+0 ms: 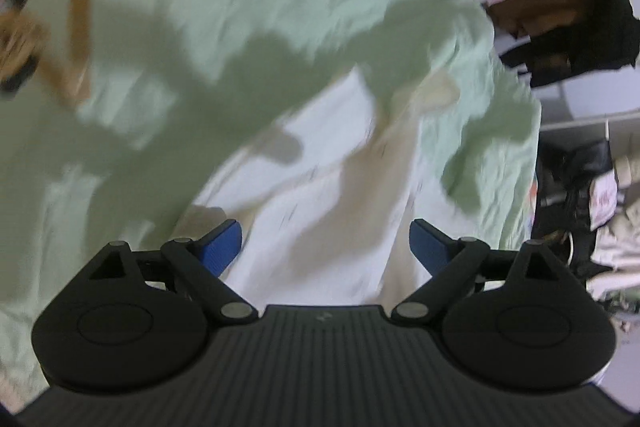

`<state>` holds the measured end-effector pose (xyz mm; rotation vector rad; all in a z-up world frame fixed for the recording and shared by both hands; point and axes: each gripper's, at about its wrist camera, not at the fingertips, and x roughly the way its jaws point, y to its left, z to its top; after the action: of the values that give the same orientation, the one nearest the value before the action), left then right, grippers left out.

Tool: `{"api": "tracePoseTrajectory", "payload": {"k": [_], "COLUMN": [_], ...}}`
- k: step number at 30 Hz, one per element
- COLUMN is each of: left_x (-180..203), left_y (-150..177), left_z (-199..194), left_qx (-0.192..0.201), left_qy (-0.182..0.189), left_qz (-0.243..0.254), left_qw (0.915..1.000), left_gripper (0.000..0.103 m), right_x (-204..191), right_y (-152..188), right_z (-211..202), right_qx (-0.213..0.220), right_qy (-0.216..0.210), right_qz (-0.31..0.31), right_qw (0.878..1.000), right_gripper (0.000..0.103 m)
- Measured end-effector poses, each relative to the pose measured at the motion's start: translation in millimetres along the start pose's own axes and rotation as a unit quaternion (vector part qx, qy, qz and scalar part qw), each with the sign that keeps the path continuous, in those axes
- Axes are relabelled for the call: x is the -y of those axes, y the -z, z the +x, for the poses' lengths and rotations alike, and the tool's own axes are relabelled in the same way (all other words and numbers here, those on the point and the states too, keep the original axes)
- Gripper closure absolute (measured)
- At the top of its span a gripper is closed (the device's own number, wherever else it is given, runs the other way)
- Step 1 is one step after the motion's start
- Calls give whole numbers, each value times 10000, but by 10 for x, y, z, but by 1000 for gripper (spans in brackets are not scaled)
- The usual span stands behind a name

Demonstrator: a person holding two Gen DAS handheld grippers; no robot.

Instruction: Fold large clothes

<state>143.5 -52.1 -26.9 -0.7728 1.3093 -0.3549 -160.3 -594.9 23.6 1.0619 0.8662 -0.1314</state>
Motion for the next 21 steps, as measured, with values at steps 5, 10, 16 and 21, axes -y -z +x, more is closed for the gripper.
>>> {"api": "tracePoseTrajectory", "payload": {"k": [5, 10, 16, 21], "left_x": [-156, -63, 87, 170], "left_y": [266, 218, 142, 168], "left_z": [-140, -188, -13, 275], "left_qx": [94, 458, 445, 481], "left_qy": [6, -397, -807, -1540], "left_qz": [16, 327, 1283, 2059], "left_qw": [10000, 9976, 9874, 9652], "left_gripper": [8, 2, 1, 9], "right_x": [123, 283, 266, 181], "right_y": [196, 327, 342, 352], "right_z": [12, 32, 31, 43], "right_qx": [91, 306, 688, 830], "right_qy": [-131, -210, 69, 171], "right_qz": [482, 918, 542, 125], "right_qw": [9987, 9951, 9961, 9963], "right_gripper": [36, 36, 35, 35]}}
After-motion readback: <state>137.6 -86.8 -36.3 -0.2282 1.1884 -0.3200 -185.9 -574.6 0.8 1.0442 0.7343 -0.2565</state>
